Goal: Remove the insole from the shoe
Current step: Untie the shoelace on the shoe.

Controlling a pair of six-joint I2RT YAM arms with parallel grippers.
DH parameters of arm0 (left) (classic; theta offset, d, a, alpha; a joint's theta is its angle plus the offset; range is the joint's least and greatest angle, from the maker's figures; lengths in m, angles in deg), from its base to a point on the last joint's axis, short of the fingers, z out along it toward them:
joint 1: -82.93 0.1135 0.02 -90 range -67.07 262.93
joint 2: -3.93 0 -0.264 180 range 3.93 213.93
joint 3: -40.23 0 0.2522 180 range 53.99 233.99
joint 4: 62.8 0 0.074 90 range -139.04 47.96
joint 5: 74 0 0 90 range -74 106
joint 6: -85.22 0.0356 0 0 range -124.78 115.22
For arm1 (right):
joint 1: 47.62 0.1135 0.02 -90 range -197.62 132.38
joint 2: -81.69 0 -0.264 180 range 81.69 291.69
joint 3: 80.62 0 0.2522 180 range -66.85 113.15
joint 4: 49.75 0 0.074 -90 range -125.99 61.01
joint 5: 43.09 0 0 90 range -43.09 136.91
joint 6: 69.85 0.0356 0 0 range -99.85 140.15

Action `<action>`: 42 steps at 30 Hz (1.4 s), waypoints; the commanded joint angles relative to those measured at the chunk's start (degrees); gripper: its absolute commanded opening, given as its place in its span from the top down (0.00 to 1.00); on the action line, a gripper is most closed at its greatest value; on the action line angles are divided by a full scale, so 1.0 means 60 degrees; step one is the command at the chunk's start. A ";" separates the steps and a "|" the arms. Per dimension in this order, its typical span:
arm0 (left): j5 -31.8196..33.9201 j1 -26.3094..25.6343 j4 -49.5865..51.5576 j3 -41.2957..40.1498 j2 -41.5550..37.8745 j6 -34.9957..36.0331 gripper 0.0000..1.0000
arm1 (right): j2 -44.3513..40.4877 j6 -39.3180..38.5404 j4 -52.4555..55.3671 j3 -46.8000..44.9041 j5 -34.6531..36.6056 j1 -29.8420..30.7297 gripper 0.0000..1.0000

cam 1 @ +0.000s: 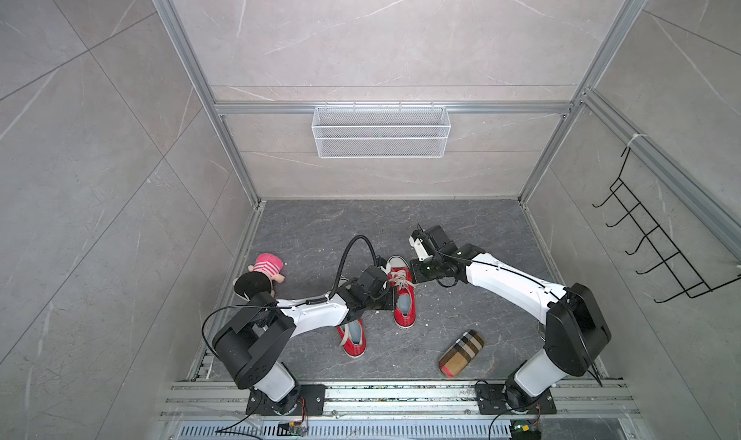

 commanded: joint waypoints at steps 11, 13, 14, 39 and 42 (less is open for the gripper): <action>-0.0203 -0.0214 -0.0587 -0.0368 -0.0540 -0.0354 1.00 | -0.1940 0.1230 -0.1133 -0.2318 -0.1555 0.0159 0.72; -0.0220 -0.0312 -0.0577 -0.0537 -0.0636 -0.0438 1.00 | -0.2058 0.1353 -0.1535 -0.2668 -0.1558 0.0284 0.71; -0.0225 -0.0369 -0.0563 -0.0603 -0.0669 -0.0460 1.00 | -0.2052 0.1381 -0.1685 -0.2763 -0.1505 0.0381 0.70; 0.0192 -0.0835 -0.0306 -0.1089 -0.1152 -0.0894 1.00 | -0.0259 0.1000 -0.1648 -0.1772 0.0610 0.1224 0.69; 0.0248 -0.0837 -0.0281 -0.1173 -0.1271 -0.0932 1.00 | 0.0033 0.0933 -0.1395 -0.1546 0.0911 0.1224 0.70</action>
